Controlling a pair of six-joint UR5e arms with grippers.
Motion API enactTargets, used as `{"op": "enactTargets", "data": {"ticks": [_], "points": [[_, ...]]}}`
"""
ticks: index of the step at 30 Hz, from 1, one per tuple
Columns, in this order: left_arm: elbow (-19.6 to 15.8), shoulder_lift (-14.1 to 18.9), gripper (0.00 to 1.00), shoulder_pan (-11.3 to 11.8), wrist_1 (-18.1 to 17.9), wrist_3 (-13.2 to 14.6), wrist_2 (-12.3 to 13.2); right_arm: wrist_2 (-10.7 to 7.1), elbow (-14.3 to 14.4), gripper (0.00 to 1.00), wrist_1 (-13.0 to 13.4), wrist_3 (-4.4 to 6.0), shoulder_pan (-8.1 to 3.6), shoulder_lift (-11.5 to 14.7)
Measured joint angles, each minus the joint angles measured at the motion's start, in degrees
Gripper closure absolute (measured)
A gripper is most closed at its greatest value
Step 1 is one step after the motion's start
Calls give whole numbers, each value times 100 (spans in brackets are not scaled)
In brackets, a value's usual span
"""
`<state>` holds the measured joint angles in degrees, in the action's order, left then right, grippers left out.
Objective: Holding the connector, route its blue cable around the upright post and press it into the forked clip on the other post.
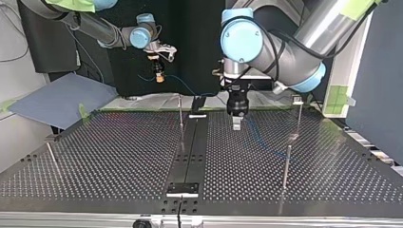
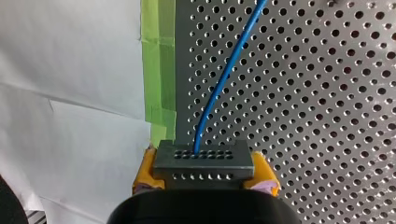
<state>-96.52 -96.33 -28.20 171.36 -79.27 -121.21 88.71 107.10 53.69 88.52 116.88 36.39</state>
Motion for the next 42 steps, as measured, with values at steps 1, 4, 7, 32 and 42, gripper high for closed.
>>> {"op": "enactTargets", "data": {"ticks": [1, 4, 7, 32, 42], "points": [[-2, -7, 0, 13, -49, 30, -47, -1, 0, 100, 3, 0, 6, 0], [-14, -17, 0, 41, -193, 143, -191, -5, 0, 100, 13, 0, 18, -1], [-33, -18, 0, 62, -336, 270, -317, -9, 0, 100, 20, 2, 28, -2], [-334, -158, 0, 35, -837, 676, -596, -19, 0, 100, 3, 0, 33, -2], [-397, -169, 0, 65, -893, 726, -667, -19, 0, 100, 4, 0, 33, -2]]}}
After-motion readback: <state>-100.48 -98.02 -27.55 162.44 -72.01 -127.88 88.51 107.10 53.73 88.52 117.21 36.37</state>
